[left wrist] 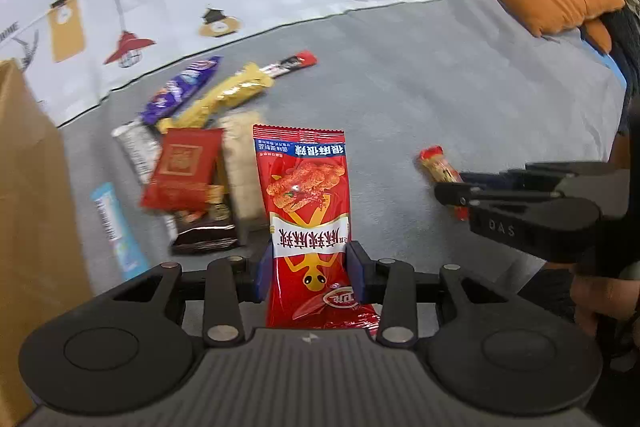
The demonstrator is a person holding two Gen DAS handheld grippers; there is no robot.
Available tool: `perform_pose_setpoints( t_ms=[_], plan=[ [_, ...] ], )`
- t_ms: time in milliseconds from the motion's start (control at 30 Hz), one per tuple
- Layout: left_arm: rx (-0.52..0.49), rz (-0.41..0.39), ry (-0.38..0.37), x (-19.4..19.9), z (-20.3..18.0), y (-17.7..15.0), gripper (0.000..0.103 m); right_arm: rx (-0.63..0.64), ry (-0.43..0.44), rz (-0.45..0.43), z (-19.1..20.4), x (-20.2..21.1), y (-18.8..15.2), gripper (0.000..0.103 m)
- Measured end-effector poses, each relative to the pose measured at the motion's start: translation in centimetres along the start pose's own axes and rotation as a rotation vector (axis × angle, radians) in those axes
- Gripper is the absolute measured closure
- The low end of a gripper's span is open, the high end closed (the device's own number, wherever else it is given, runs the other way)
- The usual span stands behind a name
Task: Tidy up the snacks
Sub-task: 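Carry both snacks over the box and open both tools to drop them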
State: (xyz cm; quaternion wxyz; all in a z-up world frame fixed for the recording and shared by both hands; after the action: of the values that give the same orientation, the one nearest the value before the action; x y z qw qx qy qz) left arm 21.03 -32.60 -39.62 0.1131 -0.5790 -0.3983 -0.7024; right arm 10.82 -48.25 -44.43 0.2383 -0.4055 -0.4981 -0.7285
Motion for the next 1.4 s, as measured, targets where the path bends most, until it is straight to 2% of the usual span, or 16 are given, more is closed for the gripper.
perform_pose_setpoints(
  t_ms=[300,400,533,633,767,867,967,1133,1300,1400],
  plan=[
    [0.104,0.028,-0.012,0.9,2.2,0.2,0.060,-0.036,0.088,-0.037,1.3,1.4,1.5,0.080],
    [0.132,0.020,0.002,2.4,2.9,0.1,0.060,-0.074,0.142,-0.048,1.9,2.9,1.7,0.080],
    [0.181,-0.014,0.015,5.4,4.4,0.2,0.060,-0.026,0.151,-0.102,4.6,5.9,2.5,0.080],
    [0.222,-0.053,0.021,8.6,5.8,-0.2,0.060,-0.021,0.171,-0.154,6.8,8.6,3.0,0.080],
    [0.253,-0.122,0.052,13.2,7.5,-1.3,0.060,-0.003,0.245,-0.188,10.8,11.9,3.0,0.080],
    [0.289,-0.193,0.093,16.7,9.2,-2.7,0.060,0.085,0.297,-0.230,14.7,14.6,3.4,0.080],
    [0.321,-0.241,0.131,19.5,10.7,-4.4,0.060,0.180,0.298,-0.267,18.5,16.6,3.9,0.080],
    [0.377,-0.300,0.148,23.4,13.4,-6.4,0.060,0.198,0.378,-0.295,23.5,19.0,5.7,0.080],
    [0.418,-0.388,0.181,28.4,16.3,-8.0,0.060,0.251,0.389,-0.333,29.4,21.4,7.8,0.080],
    [0.422,-0.468,0.241,32.3,17.6,-8.6,0.060,0.314,0.363,-0.391,32.6,23.9,8.9,0.080]
  ],
)
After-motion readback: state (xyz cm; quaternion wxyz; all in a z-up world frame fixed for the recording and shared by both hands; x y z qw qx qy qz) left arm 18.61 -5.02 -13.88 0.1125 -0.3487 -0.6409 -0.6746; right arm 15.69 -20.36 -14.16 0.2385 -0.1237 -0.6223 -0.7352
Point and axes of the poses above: each gripper's, at about its wrist camera, not at the fingertips, and x roughly against the way its jaws point, z to its left, y to its top, the point moved 5 cm from there along -x, roughly the way its jaws point, and after that the axes turned 7 degrees about z, right-handed, at the moved point
